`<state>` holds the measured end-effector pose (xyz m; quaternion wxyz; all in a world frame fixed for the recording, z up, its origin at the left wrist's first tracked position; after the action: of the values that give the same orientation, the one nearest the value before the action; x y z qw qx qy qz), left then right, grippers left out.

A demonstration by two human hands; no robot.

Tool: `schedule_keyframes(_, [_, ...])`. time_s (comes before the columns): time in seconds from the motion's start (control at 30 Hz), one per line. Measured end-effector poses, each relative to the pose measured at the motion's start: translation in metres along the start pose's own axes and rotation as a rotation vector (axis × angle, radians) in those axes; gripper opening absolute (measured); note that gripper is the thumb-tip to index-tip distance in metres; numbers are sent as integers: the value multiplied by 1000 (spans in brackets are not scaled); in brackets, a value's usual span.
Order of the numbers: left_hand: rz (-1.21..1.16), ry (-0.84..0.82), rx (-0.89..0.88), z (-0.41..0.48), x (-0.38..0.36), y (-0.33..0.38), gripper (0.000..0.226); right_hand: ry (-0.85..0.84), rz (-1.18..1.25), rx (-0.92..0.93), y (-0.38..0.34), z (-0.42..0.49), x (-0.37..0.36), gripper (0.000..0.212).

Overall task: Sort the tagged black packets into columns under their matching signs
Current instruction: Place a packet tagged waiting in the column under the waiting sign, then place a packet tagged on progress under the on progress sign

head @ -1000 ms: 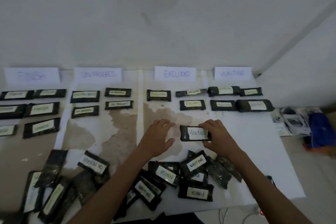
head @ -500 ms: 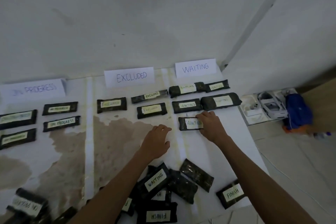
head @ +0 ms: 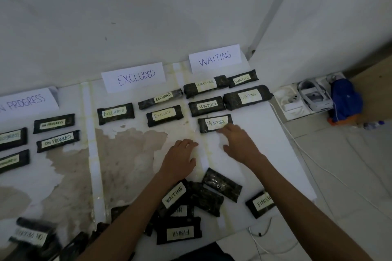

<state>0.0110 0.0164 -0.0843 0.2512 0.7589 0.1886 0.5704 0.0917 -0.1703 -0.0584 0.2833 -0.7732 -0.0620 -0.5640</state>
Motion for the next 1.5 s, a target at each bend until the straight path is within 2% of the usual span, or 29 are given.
schedule_keyframes(0.13, [0,-27,8,-34,-10,7,52,-198,46,-37,-13,-54,-18,53])
schedule_keyframes(0.2, [8,-35,10,-45,-15,9,49,-263,-38,-42,-16,-75,-31,57])
schedule_keyframes(0.4, [-15,-48,5,-56,-20,13,46,-267,-370,-105,-25,-99,-62,61])
schedule_keyframes(0.5, [-62,-41,-7,-53,-19,17,50,-209,-387,-123,-38,-100,-62,50])
schedule_keyframes(0.6, [-122,-34,-23,-49,-14,23,50,-154,-157,-251,-37,-97,-53,25])
schedule_keyframes(0.7, [-205,-18,-4,-44,-10,28,45,-127,411,-496,-23,-93,-36,30])
schedule_keyframes(0.77, [-284,-41,36,-42,-8,33,45,-118,745,-581,-21,-93,-26,30])
schedule_keyframes(0.87, [-428,-77,109,-39,-7,41,45,-139,1030,-643,-29,-95,-20,28])
schedule_keyframes(1.0, [-568,-103,223,-35,-6,45,49,-138,1152,-655,-39,-92,-19,24])
schedule_keyframes(1.13, [-659,-44,300,-35,-4,43,47,-137,1201,-649,-47,-88,-17,26])
schedule_keyframes(1.27, [-466,-7,196,-42,3,42,47,-57,1248,-667,-66,-83,-22,24])
schedule_keyframes(1.37, [-193,-16,106,-49,6,33,68,17,1317,-713,-81,-74,-29,16])
schedule_keyframes(1.43, [-162,-2,109,-53,11,24,75,10,1324,-720,-93,-65,-33,16])
schedule_keyframes(1.5, [-229,49,137,-56,19,15,72,-18,1334,-704,-105,-56,-35,15])
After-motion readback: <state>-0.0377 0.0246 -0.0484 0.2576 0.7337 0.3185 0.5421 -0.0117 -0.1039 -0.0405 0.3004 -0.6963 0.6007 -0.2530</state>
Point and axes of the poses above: each hand's wrist, its own z-axis towards the middle knuckle, its own x-axis out of the back of the hand, y = z × x, the point moved 3 cm from there along z, towards the middle knuckle, and after that the axes turned 1 degree about -x, right-handed, at the moved point
